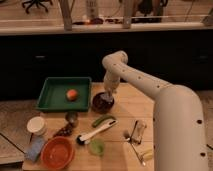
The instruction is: Wipe purple bowl with towel
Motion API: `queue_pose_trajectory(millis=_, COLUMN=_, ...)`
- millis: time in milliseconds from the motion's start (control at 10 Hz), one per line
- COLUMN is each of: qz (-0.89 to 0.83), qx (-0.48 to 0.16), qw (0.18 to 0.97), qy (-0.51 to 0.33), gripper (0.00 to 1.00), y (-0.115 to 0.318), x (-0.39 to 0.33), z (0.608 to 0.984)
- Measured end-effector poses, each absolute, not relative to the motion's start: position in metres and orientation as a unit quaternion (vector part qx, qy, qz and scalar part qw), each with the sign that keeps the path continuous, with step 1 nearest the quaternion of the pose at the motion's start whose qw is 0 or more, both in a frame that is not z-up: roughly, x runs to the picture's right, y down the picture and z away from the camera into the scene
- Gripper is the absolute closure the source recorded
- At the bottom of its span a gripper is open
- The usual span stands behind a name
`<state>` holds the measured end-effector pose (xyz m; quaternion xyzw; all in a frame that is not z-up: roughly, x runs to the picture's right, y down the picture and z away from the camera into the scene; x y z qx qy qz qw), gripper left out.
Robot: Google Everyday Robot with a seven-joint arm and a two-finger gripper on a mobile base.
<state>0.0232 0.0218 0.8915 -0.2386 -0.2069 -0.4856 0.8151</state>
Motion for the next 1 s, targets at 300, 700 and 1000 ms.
queue_pose_trajectory(millis=300, qz=-0.522, qx=-0.227, qw=0.79, qy=-0.23, gripper=1.0, y=0.033, x=-0.009, z=0.878)
queue_pose_trajectory(millis=700, qz=-0.536, qx=-0.232, qw=0.773, qy=-0.246, gripper=1.0, y=0.07, x=-0.004, z=0.855)
queue_pose_trajectory(millis=1000, qz=-0.508, qx=-0.241, qw=0.794, qy=-0.23, gripper=1.0, y=0.069, x=0.037, z=0.861)
